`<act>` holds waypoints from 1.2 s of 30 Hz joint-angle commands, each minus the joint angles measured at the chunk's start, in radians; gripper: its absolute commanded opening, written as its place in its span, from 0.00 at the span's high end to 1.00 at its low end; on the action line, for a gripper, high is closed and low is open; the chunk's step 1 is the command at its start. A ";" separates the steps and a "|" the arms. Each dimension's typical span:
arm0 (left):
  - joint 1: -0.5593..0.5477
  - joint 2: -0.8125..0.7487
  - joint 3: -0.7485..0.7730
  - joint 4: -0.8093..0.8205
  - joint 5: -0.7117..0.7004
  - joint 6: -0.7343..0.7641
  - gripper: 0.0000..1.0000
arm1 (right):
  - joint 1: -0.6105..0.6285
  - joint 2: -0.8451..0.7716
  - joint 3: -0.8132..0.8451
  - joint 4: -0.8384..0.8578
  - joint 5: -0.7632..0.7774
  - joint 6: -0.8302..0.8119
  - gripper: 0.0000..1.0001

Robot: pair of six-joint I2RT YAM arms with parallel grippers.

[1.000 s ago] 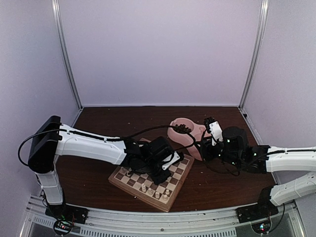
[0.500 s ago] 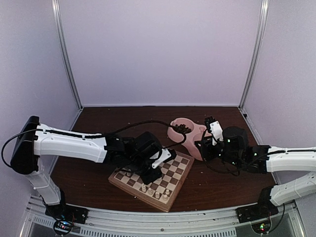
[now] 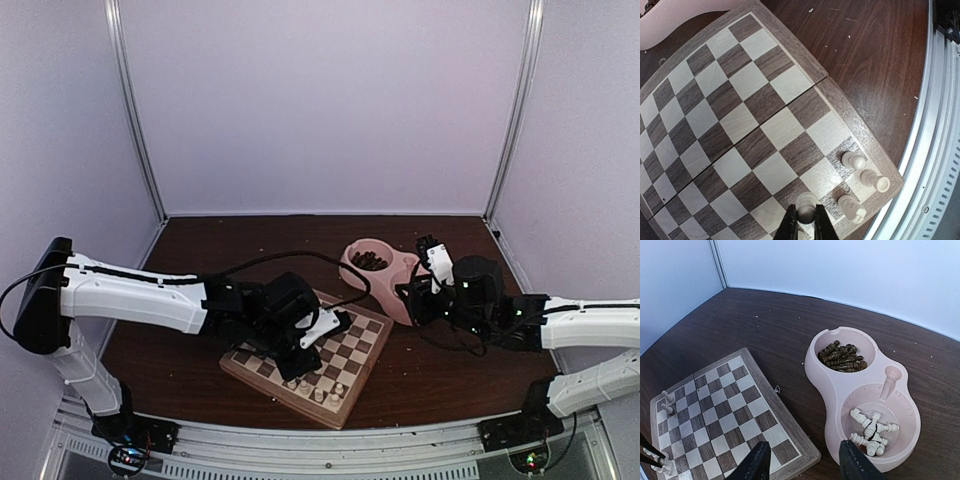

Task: Set up the chess pieces on the board
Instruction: Place the pawn at g2.

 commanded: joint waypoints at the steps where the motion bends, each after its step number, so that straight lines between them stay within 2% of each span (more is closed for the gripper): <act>1: -0.005 0.017 0.015 0.038 0.053 0.017 0.93 | -0.005 -0.016 -0.012 0.001 0.020 0.000 0.51; 36: -0.037 0.123 0.084 0.015 0.044 0.037 0.93 | -0.005 -0.010 -0.010 0.005 0.004 -0.001 0.51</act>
